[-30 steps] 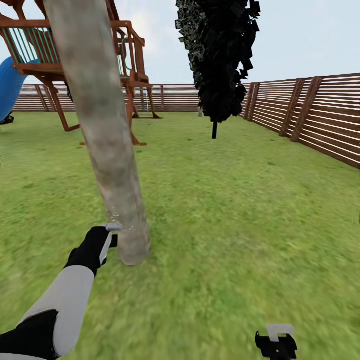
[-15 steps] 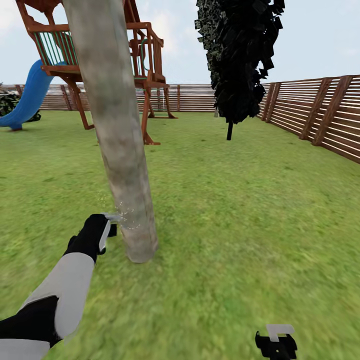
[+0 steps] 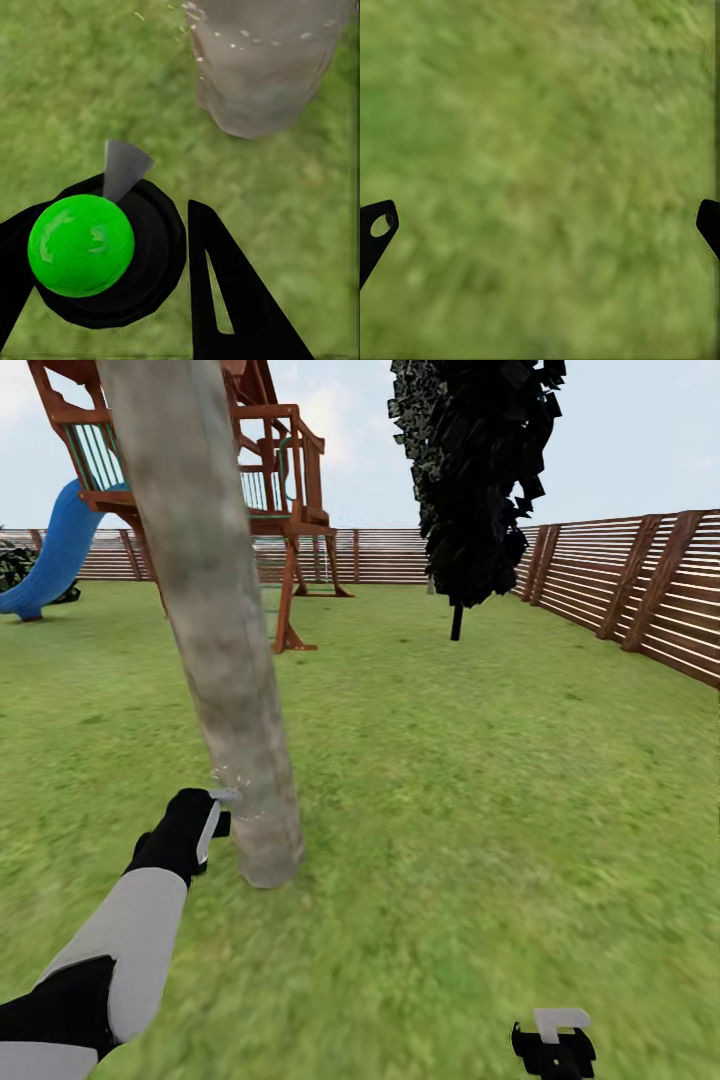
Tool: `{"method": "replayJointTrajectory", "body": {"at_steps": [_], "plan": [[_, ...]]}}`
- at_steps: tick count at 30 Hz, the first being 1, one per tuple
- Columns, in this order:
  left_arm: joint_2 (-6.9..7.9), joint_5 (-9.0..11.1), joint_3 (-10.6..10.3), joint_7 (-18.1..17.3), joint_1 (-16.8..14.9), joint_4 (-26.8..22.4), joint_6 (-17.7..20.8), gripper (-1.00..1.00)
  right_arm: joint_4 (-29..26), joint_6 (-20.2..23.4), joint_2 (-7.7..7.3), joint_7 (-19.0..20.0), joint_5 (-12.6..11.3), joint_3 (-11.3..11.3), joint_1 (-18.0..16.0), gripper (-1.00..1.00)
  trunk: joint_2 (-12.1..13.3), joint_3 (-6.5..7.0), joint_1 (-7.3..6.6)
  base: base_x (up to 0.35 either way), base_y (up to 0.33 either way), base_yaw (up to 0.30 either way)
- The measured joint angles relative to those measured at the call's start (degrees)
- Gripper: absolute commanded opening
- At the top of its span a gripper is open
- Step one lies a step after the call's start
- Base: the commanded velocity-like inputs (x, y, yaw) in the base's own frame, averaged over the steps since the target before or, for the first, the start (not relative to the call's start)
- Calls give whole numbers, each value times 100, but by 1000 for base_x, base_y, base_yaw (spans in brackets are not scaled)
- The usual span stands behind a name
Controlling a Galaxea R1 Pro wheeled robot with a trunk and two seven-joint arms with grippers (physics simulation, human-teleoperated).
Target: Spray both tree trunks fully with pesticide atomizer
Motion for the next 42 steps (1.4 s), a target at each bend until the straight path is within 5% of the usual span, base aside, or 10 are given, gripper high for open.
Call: {"method": "replayJointTrajectory", "body": {"at_steps": [7, 13, 42], "plan": [[23, -25, 5, 4, 65, 4, 1, -100, 1, 2, 6, -1, 1, 0, -1, 100, 0, 0, 1, -75, -277, 61], [232, -21, 20, -7, 267, 11, -2, -100, 2, 0, 9, -1, 1, 0, -1, 100, 0, 0, 0, -26, -277, 265], [188, -21, 37, 3, 288, -13, -32, -100, 2, 0, 17, -1, 1, 0, -1, 100, 0, 0, -1, 32, -277, 181]]}}
